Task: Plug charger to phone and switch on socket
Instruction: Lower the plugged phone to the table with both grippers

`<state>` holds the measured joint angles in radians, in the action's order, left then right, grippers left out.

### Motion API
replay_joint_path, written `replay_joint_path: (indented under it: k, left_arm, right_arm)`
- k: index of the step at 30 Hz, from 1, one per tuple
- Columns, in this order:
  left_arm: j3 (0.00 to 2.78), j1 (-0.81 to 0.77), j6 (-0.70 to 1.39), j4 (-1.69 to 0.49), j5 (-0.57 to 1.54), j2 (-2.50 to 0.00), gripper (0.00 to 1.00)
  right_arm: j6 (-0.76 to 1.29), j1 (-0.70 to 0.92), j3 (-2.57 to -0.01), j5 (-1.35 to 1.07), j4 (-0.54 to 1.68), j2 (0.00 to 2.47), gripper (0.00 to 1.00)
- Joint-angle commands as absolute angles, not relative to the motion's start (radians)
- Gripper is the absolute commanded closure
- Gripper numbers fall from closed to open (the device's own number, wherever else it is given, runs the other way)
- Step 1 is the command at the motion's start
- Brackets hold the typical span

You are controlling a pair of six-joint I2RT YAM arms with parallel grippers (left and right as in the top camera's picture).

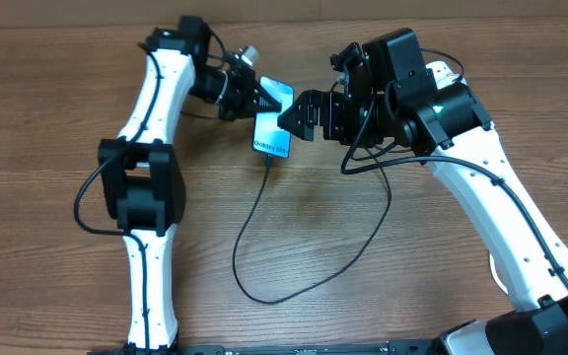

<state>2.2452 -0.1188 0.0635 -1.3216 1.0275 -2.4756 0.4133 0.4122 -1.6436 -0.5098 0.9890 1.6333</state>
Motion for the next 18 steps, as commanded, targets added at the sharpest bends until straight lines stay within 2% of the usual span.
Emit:
replay_joint_path:
  k: [1, 5, 12, 18]
  left_arm:
    - [2.253, -0.130, -0.022, -1.320, 1.044, -2.515, 0.96]
    - [2.253, -0.139, -0.078, -1.305, 1.032, -2.531, 0.96]
    - [2.253, -0.154, -0.066, -1.305, 0.884, -2.548, 0.96]
    - [2.253, -0.171, -0.034, -1.276, 0.883, -2.586, 0.96]
  right_arm:
    - [0.387, 0.408, -1.656, -0.480, 0.995, 1.612, 0.00]
    - [0.388, 0.408, -1.656, -0.447, 1.001, 1.612, 0.00]
    - [0.392, 0.408, -1.656, -0.418, 1.002, 1.612, 0.00]
    - [0.392, 0.408, -1.656, -0.419, 1.001, 1.613, 0.00]
